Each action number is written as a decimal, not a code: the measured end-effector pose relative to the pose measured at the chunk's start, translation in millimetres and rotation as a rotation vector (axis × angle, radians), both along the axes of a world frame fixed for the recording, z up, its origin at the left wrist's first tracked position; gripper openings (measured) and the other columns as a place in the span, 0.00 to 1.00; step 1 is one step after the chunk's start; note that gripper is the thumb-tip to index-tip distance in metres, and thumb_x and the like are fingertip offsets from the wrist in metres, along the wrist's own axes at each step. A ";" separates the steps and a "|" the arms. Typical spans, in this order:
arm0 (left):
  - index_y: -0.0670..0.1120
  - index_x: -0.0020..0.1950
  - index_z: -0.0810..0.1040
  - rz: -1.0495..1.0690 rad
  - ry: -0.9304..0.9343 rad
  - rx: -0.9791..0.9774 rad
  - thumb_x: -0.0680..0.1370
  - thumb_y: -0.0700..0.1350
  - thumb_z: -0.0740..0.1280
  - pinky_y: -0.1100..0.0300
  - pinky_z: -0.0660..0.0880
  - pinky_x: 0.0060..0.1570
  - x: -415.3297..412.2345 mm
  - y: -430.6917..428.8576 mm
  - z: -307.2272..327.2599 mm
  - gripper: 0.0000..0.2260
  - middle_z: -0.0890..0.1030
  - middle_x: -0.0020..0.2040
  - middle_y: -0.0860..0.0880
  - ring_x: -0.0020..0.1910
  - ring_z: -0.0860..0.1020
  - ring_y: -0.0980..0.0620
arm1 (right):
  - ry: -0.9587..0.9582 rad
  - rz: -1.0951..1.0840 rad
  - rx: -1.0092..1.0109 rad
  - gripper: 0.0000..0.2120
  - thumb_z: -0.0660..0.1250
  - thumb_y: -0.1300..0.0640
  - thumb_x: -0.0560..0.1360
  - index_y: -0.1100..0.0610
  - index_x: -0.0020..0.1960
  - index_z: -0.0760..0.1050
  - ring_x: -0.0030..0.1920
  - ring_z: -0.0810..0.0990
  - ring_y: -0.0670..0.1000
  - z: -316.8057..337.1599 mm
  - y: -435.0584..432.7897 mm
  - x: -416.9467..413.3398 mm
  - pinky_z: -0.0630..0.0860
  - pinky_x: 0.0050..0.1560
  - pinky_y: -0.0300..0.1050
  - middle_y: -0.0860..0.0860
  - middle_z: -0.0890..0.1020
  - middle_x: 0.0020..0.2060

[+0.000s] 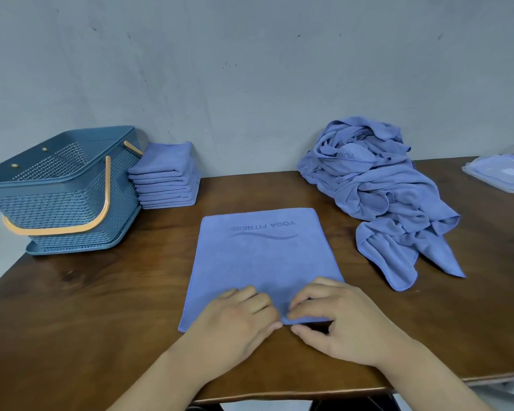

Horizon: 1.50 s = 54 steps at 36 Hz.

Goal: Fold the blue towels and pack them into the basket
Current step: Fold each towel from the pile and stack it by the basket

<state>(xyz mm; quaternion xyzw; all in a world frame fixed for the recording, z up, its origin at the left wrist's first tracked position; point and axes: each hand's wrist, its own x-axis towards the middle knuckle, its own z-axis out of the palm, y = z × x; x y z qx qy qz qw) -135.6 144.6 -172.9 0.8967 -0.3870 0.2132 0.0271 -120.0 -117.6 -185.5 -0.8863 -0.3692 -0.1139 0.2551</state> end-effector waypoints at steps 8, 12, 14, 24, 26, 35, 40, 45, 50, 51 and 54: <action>0.51 0.53 0.81 0.094 0.252 -0.187 0.88 0.54 0.58 0.54 0.78 0.52 -0.2 -2.1 2.4 0.14 0.79 0.50 0.56 0.49 0.77 0.53 | -0.091 -0.048 -0.038 0.09 0.71 0.41 0.80 0.40 0.58 0.83 0.58 0.76 0.39 -2.7 3.0 4.3 0.74 0.57 0.41 0.32 0.78 0.57; 0.54 0.55 0.78 0.089 0.287 -0.181 0.88 0.57 0.58 0.55 0.75 0.53 -0.3 -3.9 -0.2 0.12 0.76 0.51 0.59 0.50 0.74 0.55 | -0.123 -0.072 -0.075 0.06 0.69 0.46 0.81 0.40 0.56 0.82 0.55 0.77 0.39 -3.3 4.1 5.6 0.75 0.54 0.41 0.34 0.79 0.54; 0.56 0.56 0.78 0.102 0.244 -0.177 0.85 0.63 0.61 0.59 0.73 0.50 -1.1 -11.5 -1.0 0.13 0.76 0.50 0.60 0.49 0.73 0.56 | -0.119 -0.072 -0.078 0.06 0.67 0.45 0.82 0.40 0.56 0.81 0.54 0.76 0.39 -2.0 4.1 5.5 0.74 0.53 0.39 0.34 0.78 0.54; 0.58 0.57 0.84 0.243 0.167 -0.178 0.82 0.55 0.62 0.55 0.80 0.49 -5.0 12.2 -5.4 0.12 0.80 0.52 0.59 0.51 0.80 0.53 | -0.022 -0.173 -0.060 0.08 0.68 0.46 0.82 0.41 0.60 0.82 0.61 0.77 0.36 2.3 -26.9 -2.1 0.75 0.59 0.37 0.32 0.78 0.60; 0.58 0.57 0.85 0.274 0.206 -0.197 0.81 0.55 0.61 0.56 0.80 0.50 -9.8 35.8 -3.4 0.13 0.81 0.53 0.60 0.52 0.81 0.55 | 0.037 -0.246 -0.013 0.10 0.71 0.50 0.80 0.40 0.60 0.83 0.64 0.76 0.34 0.1 -43.8 -5.6 0.73 0.60 0.30 0.30 0.78 0.62; 0.62 0.58 0.84 0.389 0.358 -0.457 0.79 0.59 0.63 0.71 0.71 0.60 -29.2 106.0 -1.7 0.12 0.81 0.59 0.68 0.60 0.78 0.66 | 0.253 -0.389 0.180 0.11 0.70 0.50 0.82 0.35 0.59 0.82 0.63 0.79 0.37 0.1 -59.8 -4.0 0.76 0.55 0.35 0.31 0.81 0.59; 0.66 0.56 0.82 0.419 0.418 -0.473 0.80 0.45 0.76 0.68 0.72 0.58 -27.5 112.9 -7.7 0.15 0.81 0.60 0.68 0.60 0.80 0.62 | 0.302 -0.406 0.242 0.09 0.67 0.46 0.83 0.32 0.57 0.81 0.61 0.79 0.40 5.8 -60.9 -5.5 0.74 0.53 0.38 0.33 0.83 0.57; 0.68 0.59 0.83 0.441 0.495 -0.600 0.79 0.56 0.72 0.71 0.72 0.57 -29.9 116.3 -5.9 0.10 0.83 0.58 0.67 0.60 0.81 0.63 | 0.353 -0.446 0.283 0.08 0.65 0.42 0.83 0.35 0.58 0.81 0.58 0.80 0.41 7.8 -61.6 -6.2 0.77 0.52 0.47 0.37 0.84 0.55; 0.64 0.57 0.85 0.489 0.506 -0.706 0.78 0.59 0.71 0.75 0.71 0.50 -23.3 115.4 -3.2 0.09 0.85 0.54 0.62 0.53 0.83 0.62 | 0.394 -0.441 0.330 0.08 0.65 0.43 0.83 0.39 0.58 0.82 0.55 0.82 0.42 13.4 -56.2 -3.1 0.76 0.50 0.45 0.39 0.85 0.54; 0.63 0.57 0.85 0.490 0.510 -0.738 0.78 0.60 0.71 0.73 0.72 0.49 -19.4 113.8 -1.8 0.10 0.85 0.53 0.60 0.53 0.83 0.61 | 0.405 -0.443 0.357 0.08 0.66 0.43 0.83 0.40 0.58 0.83 0.52 0.82 0.43 15.5 -55.1 0.8 0.76 0.50 0.45 0.41 0.85 0.52; 0.56 0.58 0.85 0.438 0.532 -0.859 0.82 0.64 0.69 0.68 0.74 0.50 -2.6 108.6 3.2 0.14 0.86 0.50 0.54 0.50 0.84 0.58 | 0.434 -0.407 0.449 0.11 0.65 0.41 0.83 0.44 0.56 0.83 0.40 0.79 0.43 25.6 -49.1 18.9 0.74 0.45 0.42 0.45 0.82 0.40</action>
